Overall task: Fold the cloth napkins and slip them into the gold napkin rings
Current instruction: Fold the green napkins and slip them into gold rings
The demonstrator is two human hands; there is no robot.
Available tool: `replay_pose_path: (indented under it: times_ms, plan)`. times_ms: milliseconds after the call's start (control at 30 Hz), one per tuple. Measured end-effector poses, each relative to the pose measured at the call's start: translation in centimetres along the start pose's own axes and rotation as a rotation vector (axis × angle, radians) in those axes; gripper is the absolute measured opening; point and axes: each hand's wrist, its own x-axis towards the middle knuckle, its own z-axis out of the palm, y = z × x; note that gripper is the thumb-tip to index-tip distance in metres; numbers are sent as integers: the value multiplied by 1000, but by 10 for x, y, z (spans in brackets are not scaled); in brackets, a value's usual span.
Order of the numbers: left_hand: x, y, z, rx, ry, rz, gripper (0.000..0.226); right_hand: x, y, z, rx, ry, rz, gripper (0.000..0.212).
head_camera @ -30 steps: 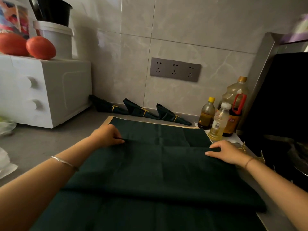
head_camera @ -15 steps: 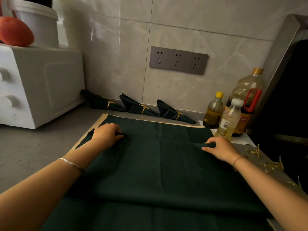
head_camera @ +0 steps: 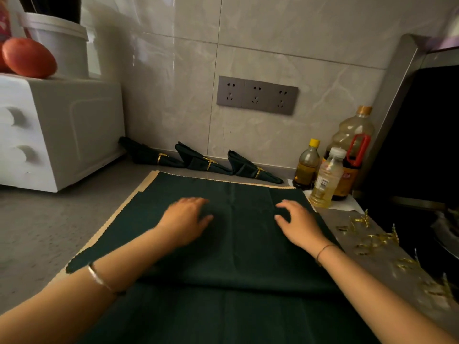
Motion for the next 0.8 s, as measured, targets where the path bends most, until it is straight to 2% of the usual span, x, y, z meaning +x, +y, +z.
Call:
replay_pose_path:
  times_ms: [67, 233, 533, 800]
  plan:
    - [-23, 23, 3, -67, -112, 43, 50, -20, -27, 7, 68, -99, -61, 39]
    - [-52, 39, 22, 55, -271, -21, 55, -58, -71, 38, 31, -197, -168, 44]
    - [-63, 39, 37, 58, -202, -74, 57, -81, -78, 59, -195, -249, -119, 49]
    - [-69, 9, 27, 70, -172, -193, 76, -85, -30, 35, -228, -281, -48, 55]
